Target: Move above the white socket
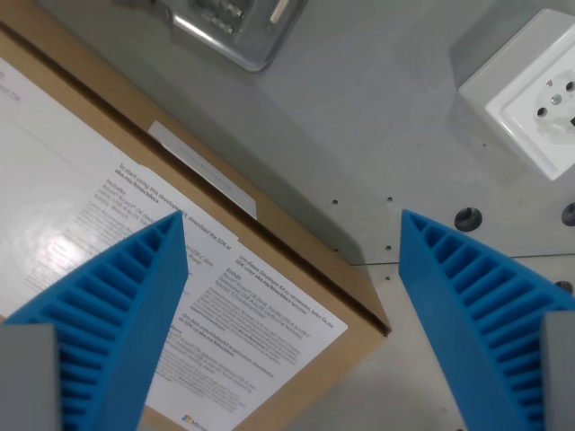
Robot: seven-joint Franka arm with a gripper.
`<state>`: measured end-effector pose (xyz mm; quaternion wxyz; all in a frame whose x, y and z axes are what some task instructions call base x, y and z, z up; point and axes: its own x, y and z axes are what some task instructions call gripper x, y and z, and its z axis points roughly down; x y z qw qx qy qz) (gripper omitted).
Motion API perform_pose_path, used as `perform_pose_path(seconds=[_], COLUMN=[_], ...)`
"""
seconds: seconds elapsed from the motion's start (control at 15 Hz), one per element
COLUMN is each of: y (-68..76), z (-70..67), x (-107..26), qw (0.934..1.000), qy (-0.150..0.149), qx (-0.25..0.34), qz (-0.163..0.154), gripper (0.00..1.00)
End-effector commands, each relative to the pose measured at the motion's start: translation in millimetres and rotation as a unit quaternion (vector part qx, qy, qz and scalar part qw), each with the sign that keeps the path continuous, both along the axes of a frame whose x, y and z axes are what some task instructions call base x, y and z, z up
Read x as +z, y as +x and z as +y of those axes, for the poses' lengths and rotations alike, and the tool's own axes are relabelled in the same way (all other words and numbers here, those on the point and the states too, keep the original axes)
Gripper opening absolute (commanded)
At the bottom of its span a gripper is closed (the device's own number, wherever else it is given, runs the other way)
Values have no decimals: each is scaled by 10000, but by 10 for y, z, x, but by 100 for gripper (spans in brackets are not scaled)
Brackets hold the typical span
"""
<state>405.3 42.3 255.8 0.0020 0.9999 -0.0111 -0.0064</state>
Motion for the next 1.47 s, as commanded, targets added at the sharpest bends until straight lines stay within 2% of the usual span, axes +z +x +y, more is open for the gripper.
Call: perform_pose_path(seconds=[0.07,0.8,1.13,1.47], y=[3,9,24,45], z=[0,-48,-132,-247], x=[20,-6,-51,-124], qw=[10000,9994,9977,9934], qy=[1,30,49,40], qx=[-2,331,654,1121], qz=[-26,-62,-145,-247], gripper=[100,100,100,100])
